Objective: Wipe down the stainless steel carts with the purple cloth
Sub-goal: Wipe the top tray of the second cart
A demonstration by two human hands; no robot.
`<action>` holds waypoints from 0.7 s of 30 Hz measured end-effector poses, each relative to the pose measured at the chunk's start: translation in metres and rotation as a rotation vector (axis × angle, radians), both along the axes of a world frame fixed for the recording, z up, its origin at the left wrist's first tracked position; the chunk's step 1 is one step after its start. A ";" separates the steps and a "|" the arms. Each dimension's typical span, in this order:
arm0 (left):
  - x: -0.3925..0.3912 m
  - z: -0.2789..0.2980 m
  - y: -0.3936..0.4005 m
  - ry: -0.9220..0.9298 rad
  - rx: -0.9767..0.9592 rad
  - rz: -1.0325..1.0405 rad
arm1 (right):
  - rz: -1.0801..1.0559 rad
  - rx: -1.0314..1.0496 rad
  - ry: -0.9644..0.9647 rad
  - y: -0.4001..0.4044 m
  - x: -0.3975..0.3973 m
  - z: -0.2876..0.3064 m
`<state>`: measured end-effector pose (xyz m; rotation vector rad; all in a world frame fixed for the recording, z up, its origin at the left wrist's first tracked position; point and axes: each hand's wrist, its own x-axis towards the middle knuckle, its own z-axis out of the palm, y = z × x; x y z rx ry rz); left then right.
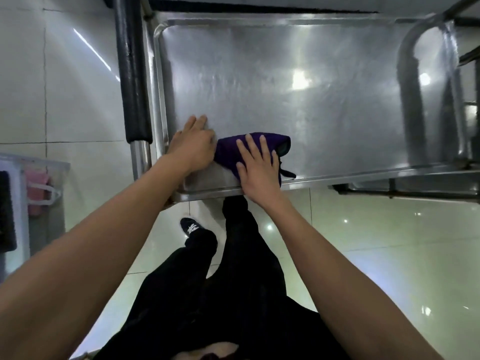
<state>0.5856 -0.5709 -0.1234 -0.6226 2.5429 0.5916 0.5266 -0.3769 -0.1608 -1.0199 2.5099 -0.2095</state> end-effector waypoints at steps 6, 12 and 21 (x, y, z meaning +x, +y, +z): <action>0.002 0.003 -0.008 -0.027 -0.031 -0.085 | -0.017 -0.028 -0.031 0.030 0.050 0.009; -0.011 0.014 -0.013 -0.089 -0.084 -0.139 | -0.034 -0.054 0.001 0.023 0.050 0.006; -0.034 0.022 -0.035 0.032 -0.014 0.125 | 0.013 -0.062 0.037 -0.041 -0.018 -0.008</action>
